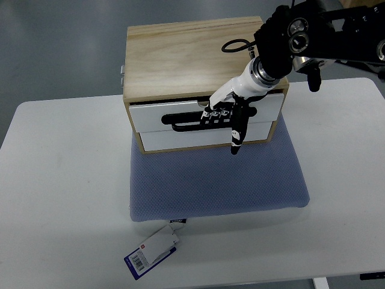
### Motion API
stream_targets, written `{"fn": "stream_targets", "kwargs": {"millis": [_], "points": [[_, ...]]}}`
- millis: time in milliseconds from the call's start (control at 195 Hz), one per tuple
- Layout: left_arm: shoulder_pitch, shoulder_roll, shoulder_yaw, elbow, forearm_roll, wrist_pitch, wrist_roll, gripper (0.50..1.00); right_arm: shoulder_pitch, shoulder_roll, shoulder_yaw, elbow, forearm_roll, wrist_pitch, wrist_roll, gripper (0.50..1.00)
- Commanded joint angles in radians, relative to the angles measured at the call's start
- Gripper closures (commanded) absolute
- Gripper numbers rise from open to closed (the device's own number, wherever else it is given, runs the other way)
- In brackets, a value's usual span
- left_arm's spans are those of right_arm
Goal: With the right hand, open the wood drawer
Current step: 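Pull the upper drawer toward the robot with the right hand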
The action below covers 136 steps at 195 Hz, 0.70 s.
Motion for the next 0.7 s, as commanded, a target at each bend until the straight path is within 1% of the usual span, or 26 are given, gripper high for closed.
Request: {"fn": "stream_targets", "kwargs": {"millis": [0,694], "points": [[0.000,0.000,0.000,0.000,-0.001,0.001,0.000,0.500,0.006,-0.002,0.002,0.001,0.022,0.013,0.001,0.556],[0.000,0.000,0.000,0.000,0.001,0.001,0.000,0.500,0.007,-0.037,0.004,0.033,0.078,0.013,0.001,0.556]]}}
